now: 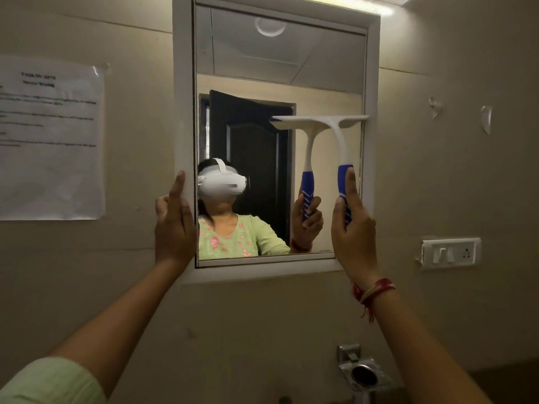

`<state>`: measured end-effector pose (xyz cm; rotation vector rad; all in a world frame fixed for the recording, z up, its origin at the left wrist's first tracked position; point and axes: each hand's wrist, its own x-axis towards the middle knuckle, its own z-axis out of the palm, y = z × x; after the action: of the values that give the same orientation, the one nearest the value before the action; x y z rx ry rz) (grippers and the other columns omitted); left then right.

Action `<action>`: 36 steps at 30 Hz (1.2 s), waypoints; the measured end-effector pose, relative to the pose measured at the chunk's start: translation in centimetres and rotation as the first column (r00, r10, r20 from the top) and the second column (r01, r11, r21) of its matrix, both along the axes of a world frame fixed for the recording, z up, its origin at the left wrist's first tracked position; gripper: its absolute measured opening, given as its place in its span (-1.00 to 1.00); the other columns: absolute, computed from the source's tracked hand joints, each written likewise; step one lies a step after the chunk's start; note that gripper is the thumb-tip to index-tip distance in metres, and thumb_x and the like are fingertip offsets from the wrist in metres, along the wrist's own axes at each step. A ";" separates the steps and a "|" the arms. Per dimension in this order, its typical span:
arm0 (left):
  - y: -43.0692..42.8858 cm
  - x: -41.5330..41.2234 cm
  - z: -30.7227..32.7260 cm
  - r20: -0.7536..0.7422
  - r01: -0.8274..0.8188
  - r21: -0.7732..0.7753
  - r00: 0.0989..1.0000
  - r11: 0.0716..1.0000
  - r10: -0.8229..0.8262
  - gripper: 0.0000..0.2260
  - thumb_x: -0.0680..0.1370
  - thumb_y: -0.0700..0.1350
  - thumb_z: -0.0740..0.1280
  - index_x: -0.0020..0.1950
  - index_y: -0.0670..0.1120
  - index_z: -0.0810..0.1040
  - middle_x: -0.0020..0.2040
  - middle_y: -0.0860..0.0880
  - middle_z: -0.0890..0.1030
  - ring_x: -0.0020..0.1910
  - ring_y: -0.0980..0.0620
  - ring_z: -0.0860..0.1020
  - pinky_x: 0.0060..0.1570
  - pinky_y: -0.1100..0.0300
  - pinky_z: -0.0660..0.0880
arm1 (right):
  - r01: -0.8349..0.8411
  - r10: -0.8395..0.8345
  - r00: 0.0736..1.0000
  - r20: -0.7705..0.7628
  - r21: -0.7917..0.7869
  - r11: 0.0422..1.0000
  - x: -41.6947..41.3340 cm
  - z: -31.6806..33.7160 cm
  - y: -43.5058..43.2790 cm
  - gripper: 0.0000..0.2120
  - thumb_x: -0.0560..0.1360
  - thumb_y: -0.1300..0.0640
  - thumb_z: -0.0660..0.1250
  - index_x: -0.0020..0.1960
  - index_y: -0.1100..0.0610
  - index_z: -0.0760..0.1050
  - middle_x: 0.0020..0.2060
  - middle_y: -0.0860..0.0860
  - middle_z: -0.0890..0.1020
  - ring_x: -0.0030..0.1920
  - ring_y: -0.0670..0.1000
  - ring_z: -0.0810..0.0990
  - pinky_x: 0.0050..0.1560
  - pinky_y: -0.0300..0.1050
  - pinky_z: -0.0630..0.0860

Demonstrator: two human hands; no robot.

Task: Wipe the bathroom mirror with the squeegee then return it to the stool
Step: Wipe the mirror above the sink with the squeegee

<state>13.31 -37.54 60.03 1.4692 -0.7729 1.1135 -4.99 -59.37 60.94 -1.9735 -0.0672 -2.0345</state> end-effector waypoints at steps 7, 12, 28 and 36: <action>0.0 0.3 -0.1 0.019 -0.008 0.002 1.000 1.000 0.008 -0.60 0.66 -0.09 -0.01 0.50 0.14 0.14 0.02 -0.05 0.31 -0.39 0.10 0.35 -0.29 0.21 0.27 | -0.023 0.025 0.998 -0.065 0.032 0.999 -0.3 -3.8 0.2 -0.47 0.55 -0.07 0.01 0.47 0.01 -0.01 -0.18 -0.01 0.48 -0.38 -0.21 0.43 -0.32 -0.40 0.37; 0.0 0.6 -0.1 0.043 -0.011 -0.004 0.999 1.000 0.011 -0.59 0.64 -0.07 -0.01 0.50 0.13 0.15 0.06 -0.04 0.32 -0.27 0.13 0.33 -0.19 0.26 0.27 | -0.013 0.017 0.996 -0.092 0.051 0.999 -0.6 -5.6 0.4 -0.50 0.58 -0.06 -0.01 0.48 -0.03 0.00 -0.17 0.00 0.48 -0.39 -0.18 0.41 -0.35 -0.37 0.36; -0.2 1.1 0.0 0.111 -0.036 -0.011 0.993 0.999 0.037 -0.60 0.65 -0.20 0.02 0.50 0.00 0.20 0.10 0.16 0.33 -0.18 0.36 0.24 -0.07 0.47 0.18 | 0.009 0.023 0.976 -0.218 0.146 0.989 -2.7 -12.6 1.7 -0.50 0.55 -0.06 -0.01 0.46 -0.09 -0.03 -0.36 -0.10 0.37 -0.46 -0.12 0.38 -0.45 -0.33 0.38; -0.2 1.1 -0.1 0.147 -0.047 -0.007 0.988 0.999 0.048 -0.60 0.65 -0.24 0.02 0.50 -0.08 0.20 0.09 0.25 0.30 -0.02 0.19 0.36 0.03 0.72 0.05 | 0.001 0.050 0.964 -0.261 0.188 0.982 -3.2 -15.7 2.2 -0.49 0.55 0.07 0.06 0.46 -0.03 0.00 -0.32 0.00 0.41 -0.46 -0.05 0.40 -0.45 -0.26 0.43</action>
<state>14.37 -37.78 59.97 1.4206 -0.8411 1.2693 -8.19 -57.15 45.21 -2.0907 0.1523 -1.6756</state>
